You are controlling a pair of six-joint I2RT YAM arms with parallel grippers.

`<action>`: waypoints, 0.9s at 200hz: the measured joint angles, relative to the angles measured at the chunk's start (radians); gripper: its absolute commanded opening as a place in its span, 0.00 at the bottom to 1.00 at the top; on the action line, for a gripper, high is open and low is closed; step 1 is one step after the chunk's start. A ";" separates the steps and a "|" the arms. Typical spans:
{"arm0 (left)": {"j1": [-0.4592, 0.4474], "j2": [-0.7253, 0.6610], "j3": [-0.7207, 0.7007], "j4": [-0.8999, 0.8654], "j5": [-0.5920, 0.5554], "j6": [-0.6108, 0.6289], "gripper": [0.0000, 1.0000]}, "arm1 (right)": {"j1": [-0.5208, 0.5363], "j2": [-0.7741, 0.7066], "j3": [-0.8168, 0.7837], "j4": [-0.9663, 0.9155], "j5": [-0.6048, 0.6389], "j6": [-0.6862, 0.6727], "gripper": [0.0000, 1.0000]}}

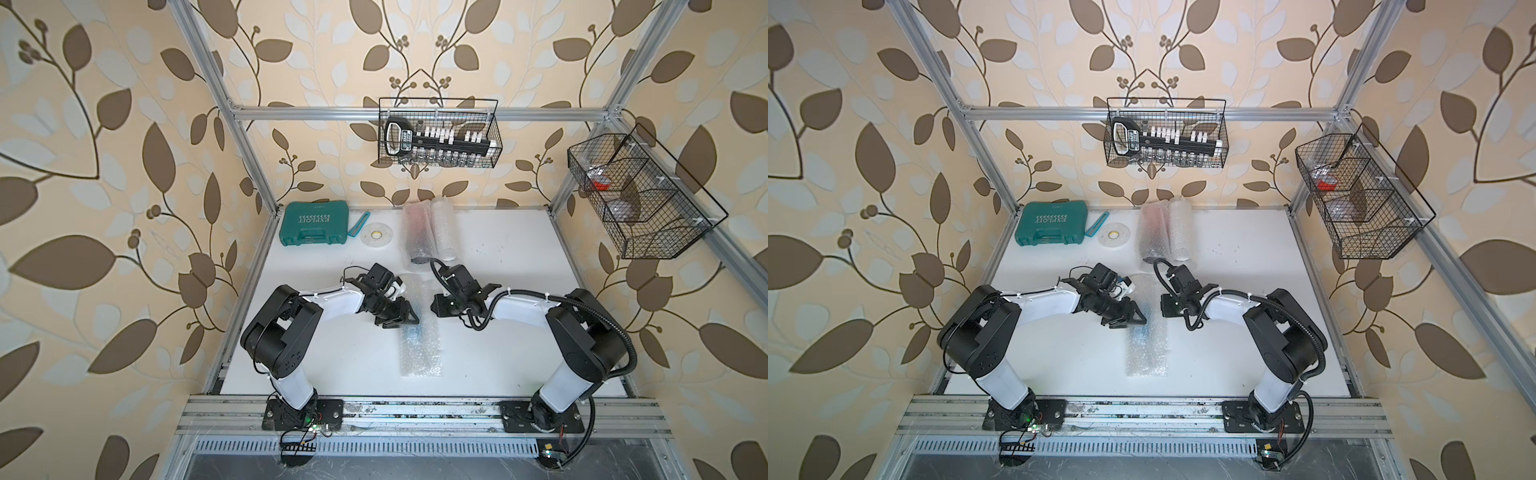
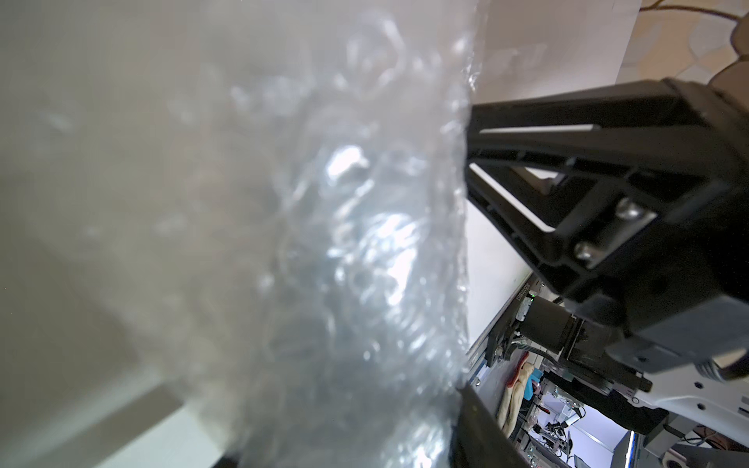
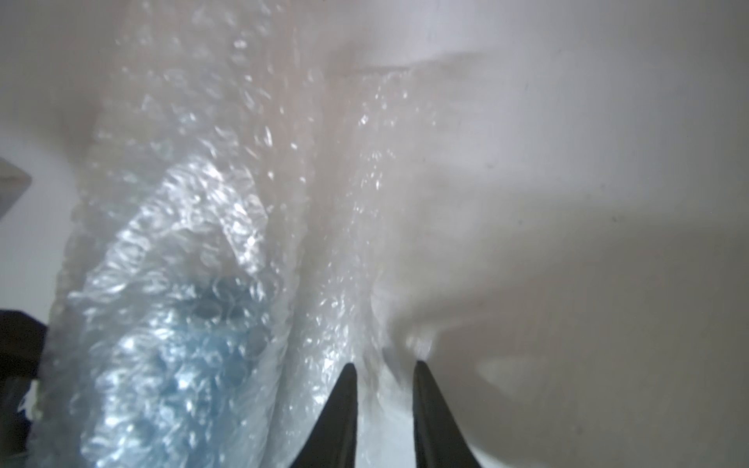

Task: Unwrap the vase from the bubble wrap
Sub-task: Unwrap the bubble wrap at the center of the board.

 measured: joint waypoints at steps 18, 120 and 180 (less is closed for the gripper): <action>0.000 0.000 0.000 0.000 0.000 0.000 0.43 | -0.008 -0.009 -0.027 0.014 -0.053 0.000 0.29; 0.000 -0.003 -0.004 0.005 0.000 0.000 0.43 | -0.014 -0.018 -0.103 0.121 -0.222 0.022 0.23; 0.000 -0.020 -0.027 0.026 0.000 -0.001 0.56 | -0.014 -0.020 -0.134 0.145 -0.258 0.036 0.00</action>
